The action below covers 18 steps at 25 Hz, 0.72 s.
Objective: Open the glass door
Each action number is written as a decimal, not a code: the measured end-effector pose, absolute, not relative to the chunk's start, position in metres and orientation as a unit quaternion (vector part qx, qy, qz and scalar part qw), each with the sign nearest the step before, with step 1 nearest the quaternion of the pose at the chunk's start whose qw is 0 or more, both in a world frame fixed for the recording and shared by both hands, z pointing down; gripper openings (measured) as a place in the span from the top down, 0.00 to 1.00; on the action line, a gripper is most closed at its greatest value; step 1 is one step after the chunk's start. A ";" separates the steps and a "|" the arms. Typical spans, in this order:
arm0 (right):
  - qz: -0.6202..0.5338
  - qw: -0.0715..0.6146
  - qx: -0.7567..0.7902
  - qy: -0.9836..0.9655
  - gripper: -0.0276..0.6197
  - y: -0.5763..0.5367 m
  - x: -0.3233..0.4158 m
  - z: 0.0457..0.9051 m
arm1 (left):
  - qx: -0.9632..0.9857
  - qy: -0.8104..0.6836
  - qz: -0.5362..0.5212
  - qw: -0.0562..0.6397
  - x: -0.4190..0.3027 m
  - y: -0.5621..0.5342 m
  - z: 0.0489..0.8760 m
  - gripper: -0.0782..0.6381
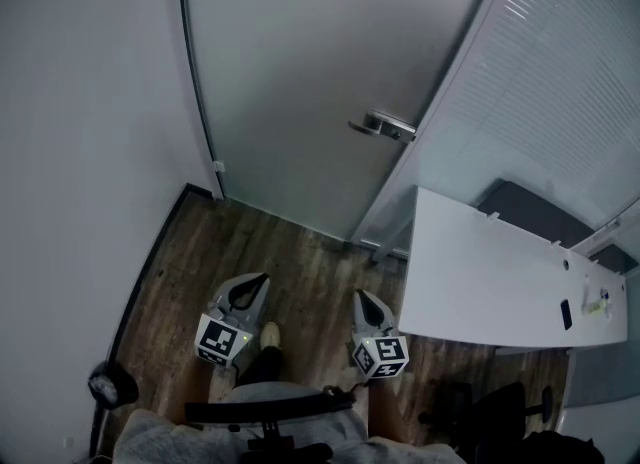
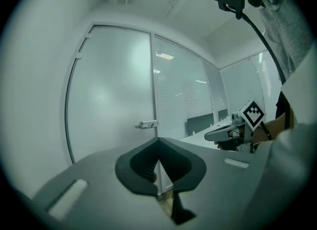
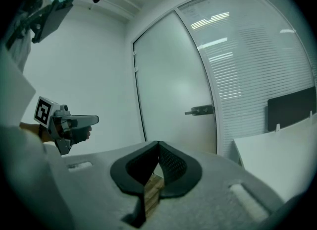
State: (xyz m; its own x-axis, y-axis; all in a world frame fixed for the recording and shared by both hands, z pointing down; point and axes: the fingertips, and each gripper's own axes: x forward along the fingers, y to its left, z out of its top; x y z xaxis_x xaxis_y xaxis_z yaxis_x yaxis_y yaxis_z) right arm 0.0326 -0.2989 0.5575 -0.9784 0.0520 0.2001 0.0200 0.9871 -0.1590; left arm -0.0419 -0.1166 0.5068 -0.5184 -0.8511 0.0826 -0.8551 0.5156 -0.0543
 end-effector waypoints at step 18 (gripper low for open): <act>0.085 0.092 0.092 -0.988 0.95 -0.320 -0.062 0.549 | 0.593 -0.804 0.034 0.020 -0.170 -0.160 0.507 0.88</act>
